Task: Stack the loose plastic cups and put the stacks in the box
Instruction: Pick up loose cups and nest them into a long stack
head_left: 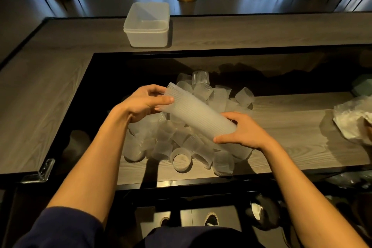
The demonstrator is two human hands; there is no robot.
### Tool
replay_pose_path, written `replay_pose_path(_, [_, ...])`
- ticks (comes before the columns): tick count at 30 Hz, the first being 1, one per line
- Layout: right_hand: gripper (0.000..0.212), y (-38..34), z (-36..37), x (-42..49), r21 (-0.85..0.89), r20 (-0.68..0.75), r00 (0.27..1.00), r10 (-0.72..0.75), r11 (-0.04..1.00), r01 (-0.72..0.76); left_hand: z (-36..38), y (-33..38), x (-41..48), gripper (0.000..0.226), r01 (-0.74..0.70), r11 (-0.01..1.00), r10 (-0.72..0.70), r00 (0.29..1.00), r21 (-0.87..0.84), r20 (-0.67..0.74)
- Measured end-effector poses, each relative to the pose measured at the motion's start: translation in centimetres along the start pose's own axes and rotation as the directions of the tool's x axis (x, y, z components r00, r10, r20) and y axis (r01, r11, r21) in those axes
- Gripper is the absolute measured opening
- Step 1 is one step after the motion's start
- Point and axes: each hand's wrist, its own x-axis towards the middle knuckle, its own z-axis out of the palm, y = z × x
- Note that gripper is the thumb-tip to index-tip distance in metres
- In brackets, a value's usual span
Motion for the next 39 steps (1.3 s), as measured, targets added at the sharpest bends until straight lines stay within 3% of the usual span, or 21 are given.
replay_pose_path(7, [0.071, -0.1, 0.4, 0.4, 0.023, 0.009, 1.000, -0.012, 1.000, 0.011, 0.4, 0.1, 0.5, 0.053, 0.014, 0.992, -0.029, 0.993, 0.128, 0.113])
replay_pose_path(11, [0.067, -0.1, 0.5, 0.6, 0.069, -0.020, 1.000, -0.013, 0.997, 0.014, 2.0, -0.3, 0.2, 0.047, 0.021, 1.000, -0.022, 0.989, 0.006, 0.146])
replay_pose_path(14, [0.063, 0.5, 0.3, 0.5, 0.072, -0.038, 0.999, 0.002, 0.997, 0.001, 3.1, -1.6, 0.1, 0.066, 0.141, 0.987, -0.129, 0.981, -0.078, 0.147])
replay_pose_path(16, [0.060, 0.8, 0.2, 0.4, 0.059, -0.053, 0.998, 0.019, 0.998, -0.016, 3.8, -3.5, 0.3, 0.079, 0.182, 0.983, -0.182, 0.974, 0.012, 0.132])
replay_pose_path(17, [0.058, 1.0, 0.1, 0.4, 0.055, -0.061, 0.998, 0.026, 0.998, -0.023, 4.1, -4.5, 0.3, 0.081, 0.171, 0.975, -0.189, 0.973, 0.140, 0.131])
replay_pose_path(19, [0.057, 1.3, 0.0, 0.4, 0.053, -0.073, 0.997, 0.036, 0.998, -0.032, 4.5, -6.4, 0.4, 0.082, 0.078, 0.874, -0.175, 0.971, 0.479, 0.162])
replay_pose_path(22, [0.059, 1.5, -0.2, 0.6, 0.045, -0.073, 0.997, 0.034, 0.999, -0.031, 5.4, -8.6, 0.2, 0.087, -0.091, 0.645, -0.151, 0.958, 0.758, 0.243])
replay_pose_path(25, [0.055, 1.5, -0.2, 1.0, 0.029, -0.072, 0.997, 0.025, 0.999, -0.023, 7.3, -10.5, -0.2, 0.090, -0.235, 0.384, -0.150, 0.938, 0.893, 0.311])
replay_pose_path(30, [0.059, 1.3, 0.2, 1.4, 0.019, -0.048, 0.999, 0.008, 1.000, -0.007, 8.6, -13.5, -0.8, 0.094, -0.174, 0.144, -0.200, 0.959, 0.974, 0.200])
replay_pose_path(36, [0.063, 1.4, -0.3, 1.6, -0.015, -0.049, 0.999, 0.010, 1.000, -0.010, 8.2, -14.2, -0.3, 0.075, -0.195, 0.145, -0.180, 0.959, 0.970, 0.220])
replay_pose_path(39, [0.063, 1.5, -0.5, 1.8, -0.026, -0.049, 0.999, -0.003, 1.000, 0.002, 7.9, -13.7, -0.2, 0.079, -0.199, 0.212, -0.154, 0.960, 0.957, 0.234])
